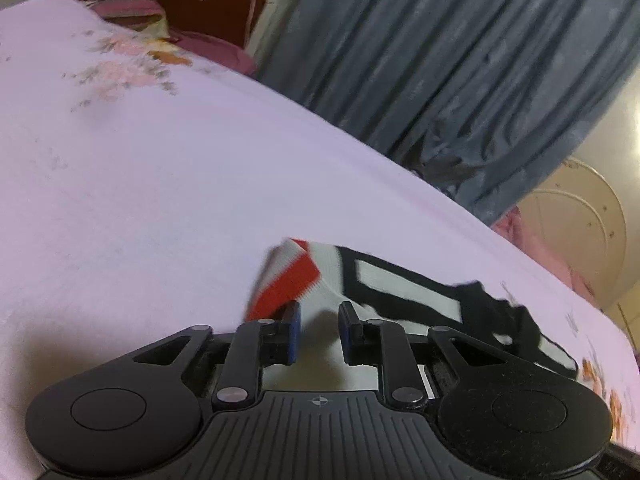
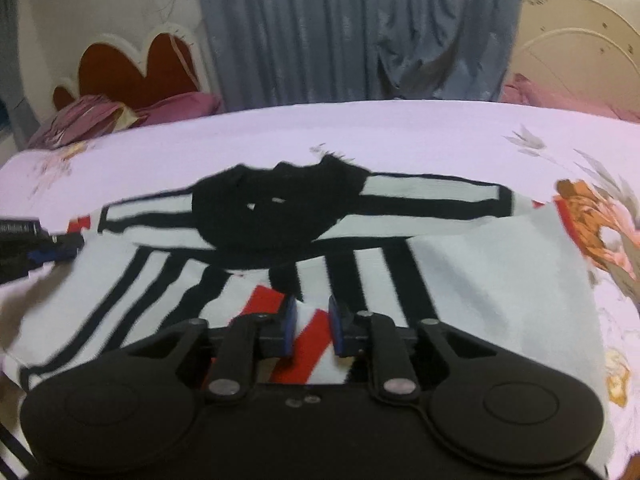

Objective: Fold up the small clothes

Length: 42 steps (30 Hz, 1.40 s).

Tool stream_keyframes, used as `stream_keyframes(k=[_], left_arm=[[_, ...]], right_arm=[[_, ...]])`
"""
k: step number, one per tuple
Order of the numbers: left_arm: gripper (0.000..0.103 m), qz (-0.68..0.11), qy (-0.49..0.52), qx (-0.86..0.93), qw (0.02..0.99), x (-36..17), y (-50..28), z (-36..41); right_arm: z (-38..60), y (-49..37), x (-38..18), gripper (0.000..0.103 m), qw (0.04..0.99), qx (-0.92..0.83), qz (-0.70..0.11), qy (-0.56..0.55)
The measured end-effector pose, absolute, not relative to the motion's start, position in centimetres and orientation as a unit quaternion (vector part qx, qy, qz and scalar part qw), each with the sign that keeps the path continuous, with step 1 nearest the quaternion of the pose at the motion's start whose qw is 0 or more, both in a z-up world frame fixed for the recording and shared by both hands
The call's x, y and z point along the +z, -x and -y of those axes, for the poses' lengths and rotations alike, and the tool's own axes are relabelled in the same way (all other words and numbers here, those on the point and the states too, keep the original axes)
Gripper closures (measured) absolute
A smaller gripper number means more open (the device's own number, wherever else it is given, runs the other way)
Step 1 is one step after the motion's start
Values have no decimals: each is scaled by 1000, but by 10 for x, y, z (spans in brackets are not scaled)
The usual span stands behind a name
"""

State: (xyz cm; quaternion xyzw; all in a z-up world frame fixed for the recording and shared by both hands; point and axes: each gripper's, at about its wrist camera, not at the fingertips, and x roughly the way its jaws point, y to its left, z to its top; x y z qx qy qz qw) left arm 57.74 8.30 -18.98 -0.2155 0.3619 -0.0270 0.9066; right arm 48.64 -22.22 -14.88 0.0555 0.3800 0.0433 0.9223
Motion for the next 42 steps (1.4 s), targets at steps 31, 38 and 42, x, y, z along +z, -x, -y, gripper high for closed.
stream_keyframes(k=[31,38,42], left_arm=[[83,-392,107,-81,910,-172,-479,-47],[83,-396,99,-81,909,-183,-462,-48],[83,-393,104,-79,910,-179,-461,-48]], right_arm=[[284,-415,-151,55,904,-11,-419,-90],[278,-413,-153,94,900,12,-421,-117],[271,-410,-141,96,919,6,-384,-87]])
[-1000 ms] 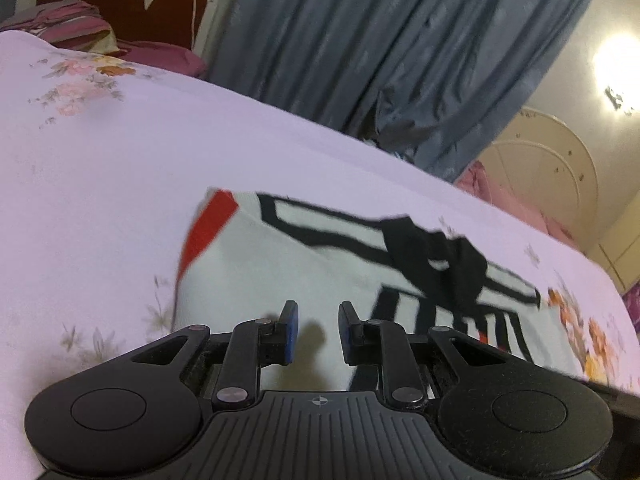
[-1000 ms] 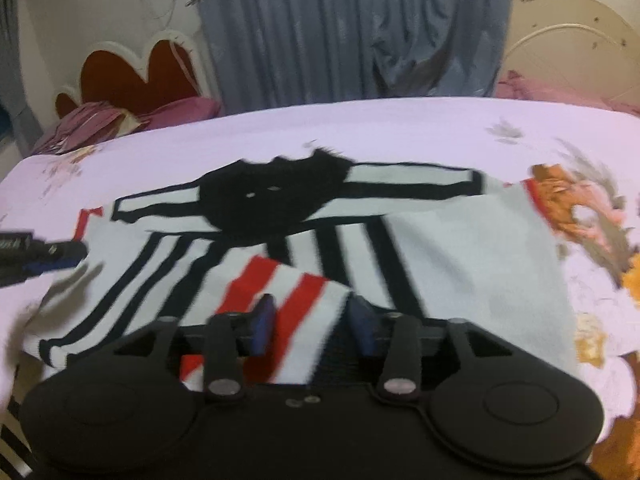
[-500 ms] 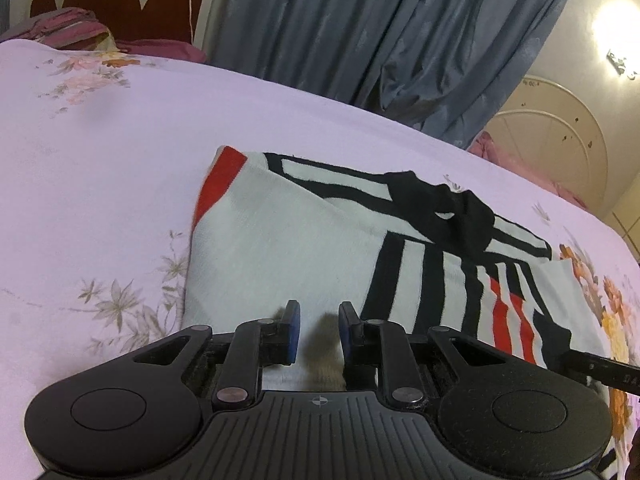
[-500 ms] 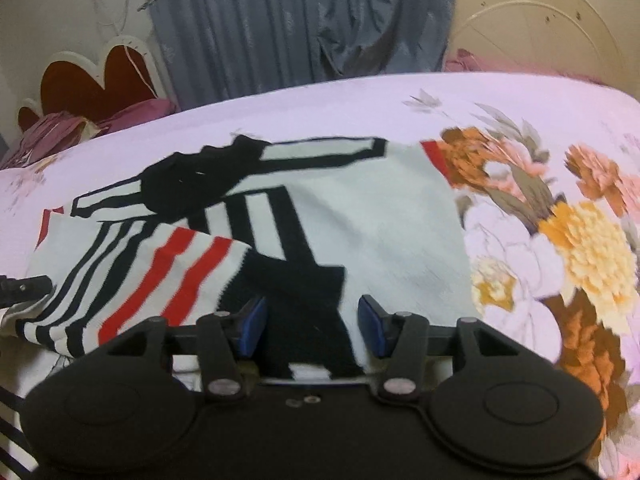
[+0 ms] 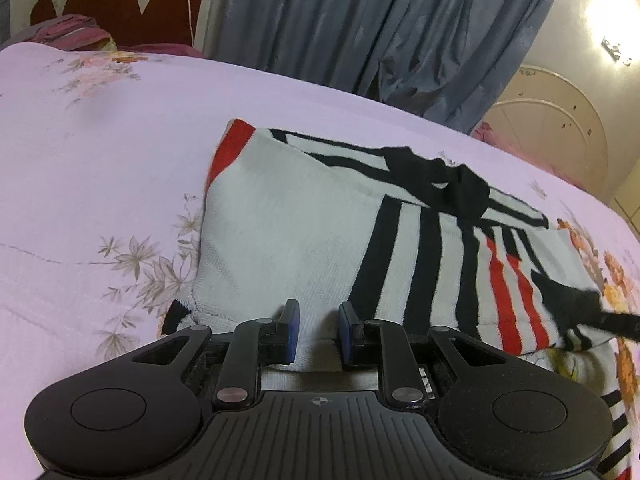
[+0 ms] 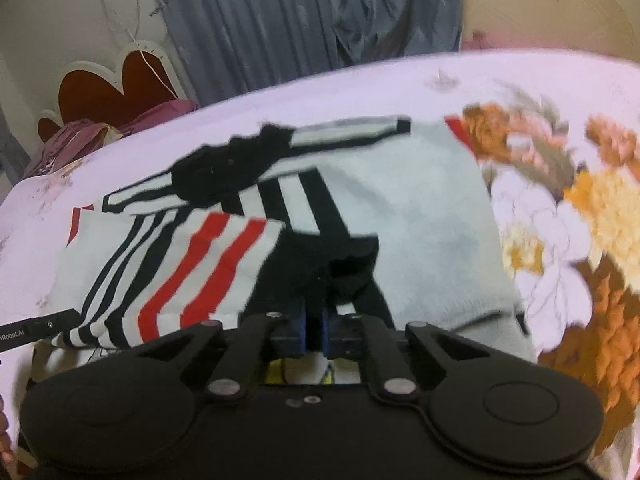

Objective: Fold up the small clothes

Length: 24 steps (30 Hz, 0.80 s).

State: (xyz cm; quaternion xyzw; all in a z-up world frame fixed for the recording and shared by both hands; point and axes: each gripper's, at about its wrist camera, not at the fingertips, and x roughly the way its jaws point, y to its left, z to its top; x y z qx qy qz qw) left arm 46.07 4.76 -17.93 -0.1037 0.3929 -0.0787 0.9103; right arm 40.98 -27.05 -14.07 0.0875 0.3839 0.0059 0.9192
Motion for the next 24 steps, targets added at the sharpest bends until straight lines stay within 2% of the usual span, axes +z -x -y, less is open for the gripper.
stream_keyframes(k=[2,6,9,15,24], left_arm=[[83,-390,100,-83,912,-181,-460,-45],[83,-389,89,-81,913,-187,-460,-43],[83,-393,89,-77,912,-179,-456,-42],[83,-393,109,-113,906,-162,-427,-26],[83,-428,58,-172,885,-180,-376,30]], right_arm=[[268,-406,-132,96,931,-4,-358,-66],[275,-422,-160,95,905,-10,-420,-68],[276,-417,-151,78,911,-18,-406,-63],[274,-392,-131,78,917,15,-389,-88],[204,-352,-153,79,890,138,-433,-30]])
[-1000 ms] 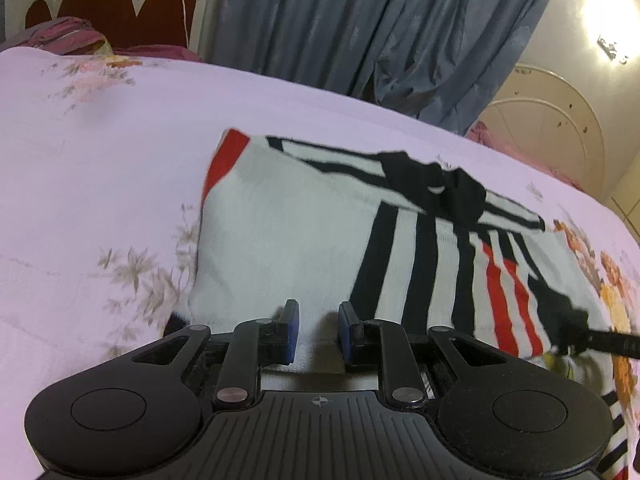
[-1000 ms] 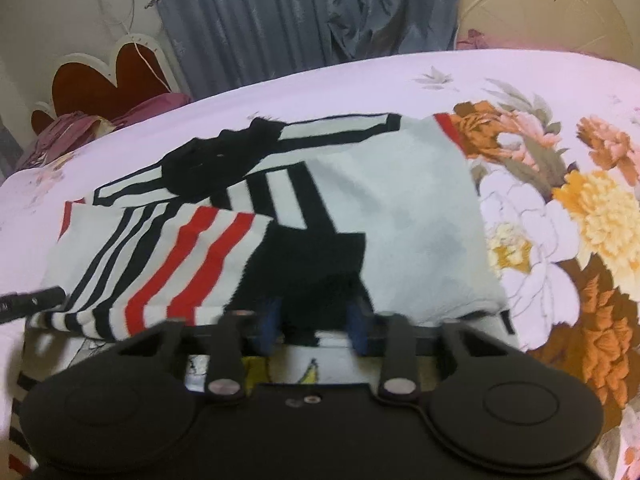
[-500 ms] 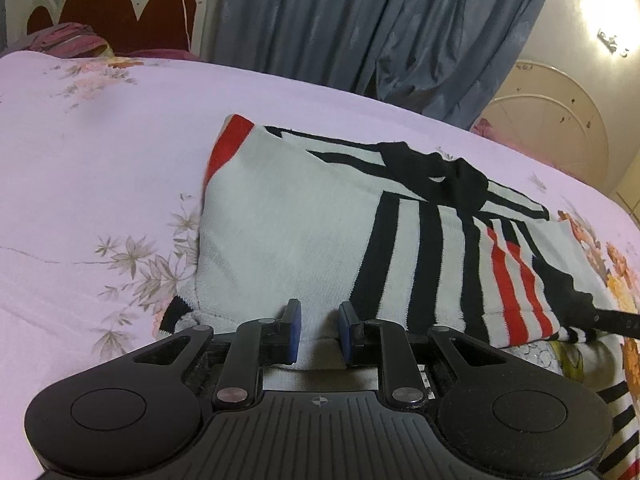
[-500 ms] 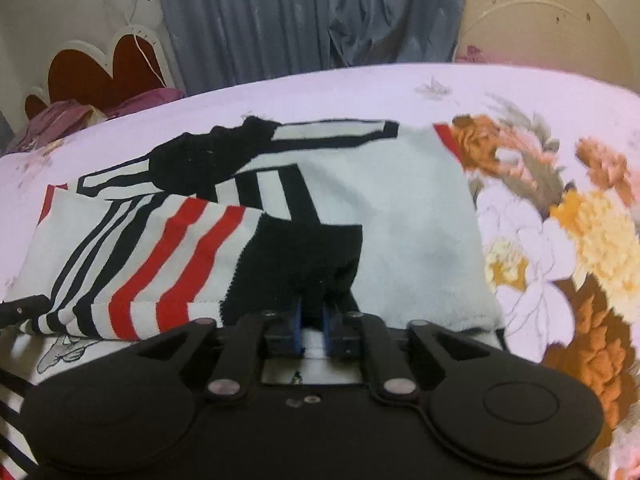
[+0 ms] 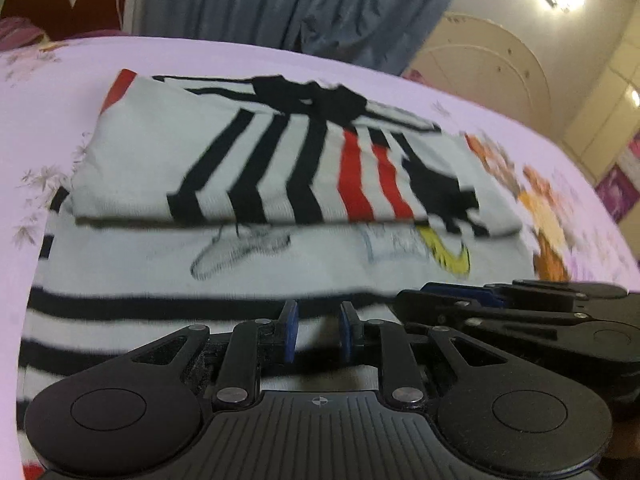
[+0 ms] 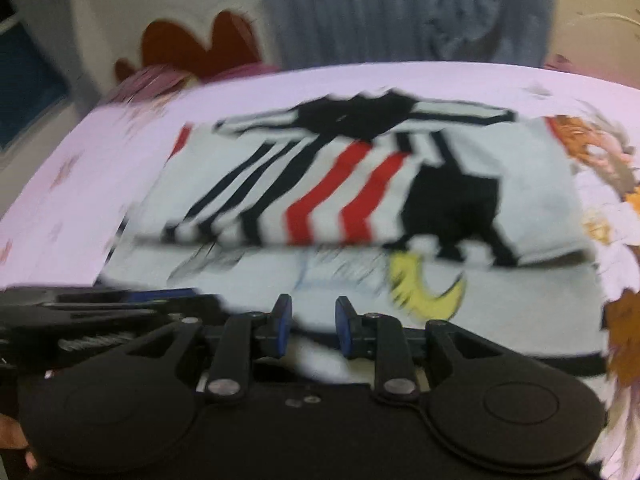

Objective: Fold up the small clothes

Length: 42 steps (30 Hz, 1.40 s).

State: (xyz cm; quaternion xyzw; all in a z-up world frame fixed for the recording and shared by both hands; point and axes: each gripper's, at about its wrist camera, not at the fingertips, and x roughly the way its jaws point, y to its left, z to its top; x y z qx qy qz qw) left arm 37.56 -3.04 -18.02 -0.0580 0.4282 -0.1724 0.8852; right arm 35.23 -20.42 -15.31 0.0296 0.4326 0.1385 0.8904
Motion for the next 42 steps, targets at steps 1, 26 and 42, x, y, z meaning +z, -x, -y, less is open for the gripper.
stream_keyframes(k=[1,26,42], left_arm=[[83,-429,50,-172,885,-181,-371,29],[82,-442,38,-170,880,-181,-276,-8],[59,-433,108,-126,886,-179,-198,-80]], right_arm=[[204,-348,-156,80,889,140,-436,-21],[211,-257,-160,78,882,129,-452,-35],[238,-174,-151,54,900,11,-434,-21]])
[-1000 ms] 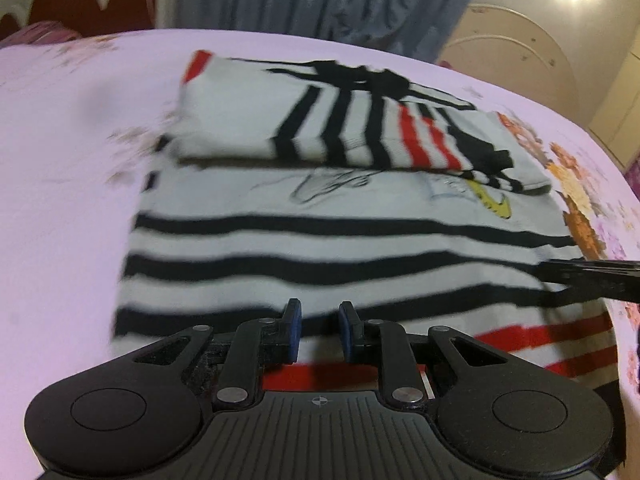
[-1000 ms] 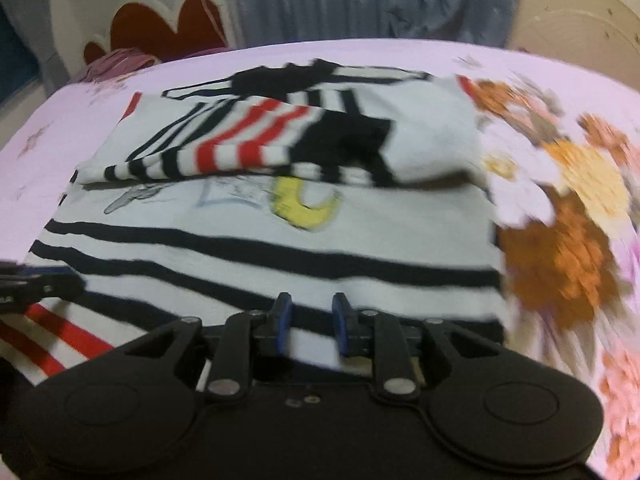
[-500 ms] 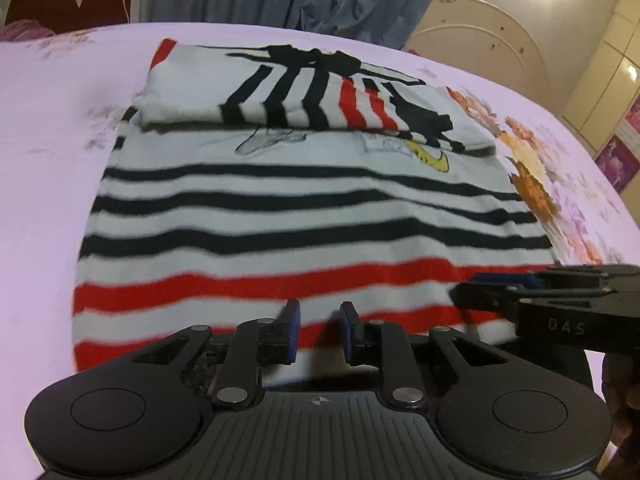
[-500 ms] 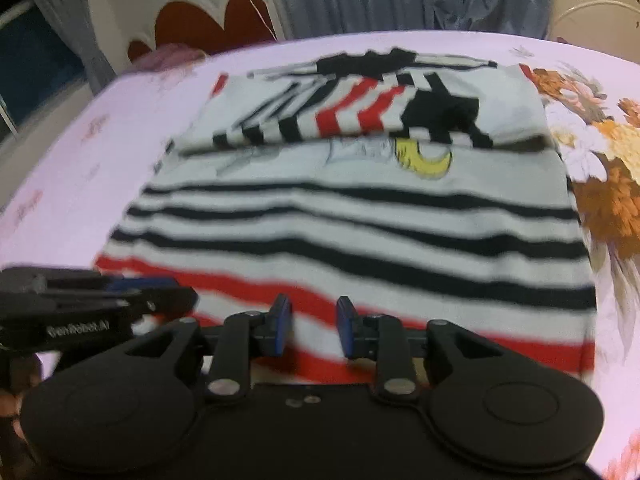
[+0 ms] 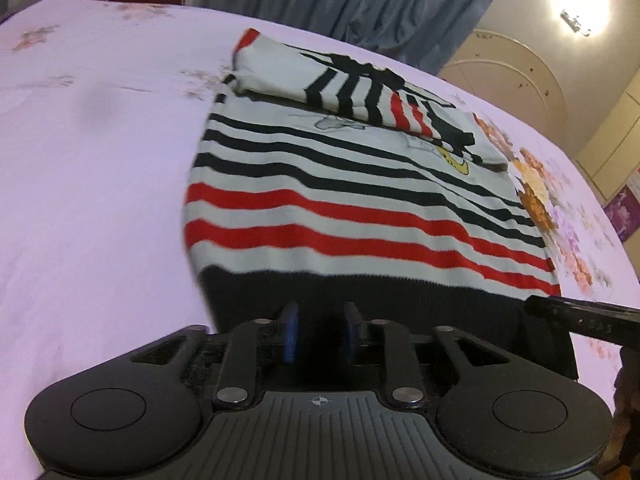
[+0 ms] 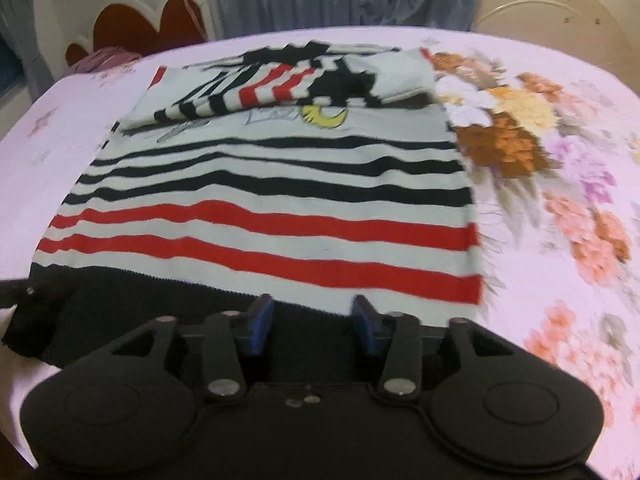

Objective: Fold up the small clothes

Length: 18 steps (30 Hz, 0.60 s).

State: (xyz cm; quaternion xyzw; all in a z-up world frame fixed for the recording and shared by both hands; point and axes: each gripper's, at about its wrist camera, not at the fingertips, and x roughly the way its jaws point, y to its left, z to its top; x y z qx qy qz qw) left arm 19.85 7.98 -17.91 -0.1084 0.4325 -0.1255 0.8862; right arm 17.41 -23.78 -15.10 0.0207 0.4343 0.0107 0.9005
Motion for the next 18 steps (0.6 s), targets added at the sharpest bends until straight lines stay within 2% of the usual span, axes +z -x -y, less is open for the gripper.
stream_keyframes(k=[1,2,3,4,12,14,15,16,17,18], left_arm=[[32,-429,112,-120,888,-178,-193,-84],[23,-422,117,-114,892,-177,-188,-88],[22,-416,118,-108,895,-176,-183,-92],[22,-417,116,-101,896,-176,-180,-96],[22,-438,156,-123,877,-192,-177,-109],[26,-439,164,-133,873,-194,-177,-107],[34,-440,170,-137,871,-195,-179,-107],[52,-443,176,-141,868,-196,-180,-106],[60,-448,187,-143,863,-197,-183,-108],[62,-451,198,-143,859,-199,-186,-110]], right_arm=[[240,-170,-149,49,903,5,-429,-18],[243,-165,-147,46,904,-3,-426,-18],[247,-162,-147,40,905,-10,-425,-18],[251,-158,-146,39,906,-18,-423,-19],[282,-133,-156,39,895,-65,-438,-60],[284,-130,-161,43,888,-60,-450,-81],[285,-128,-163,51,885,-56,-453,-90],[284,-128,-164,59,884,-54,-454,-95],[283,-128,-165,65,884,-50,-454,-101],[282,-130,-165,73,881,-45,-457,-110]])
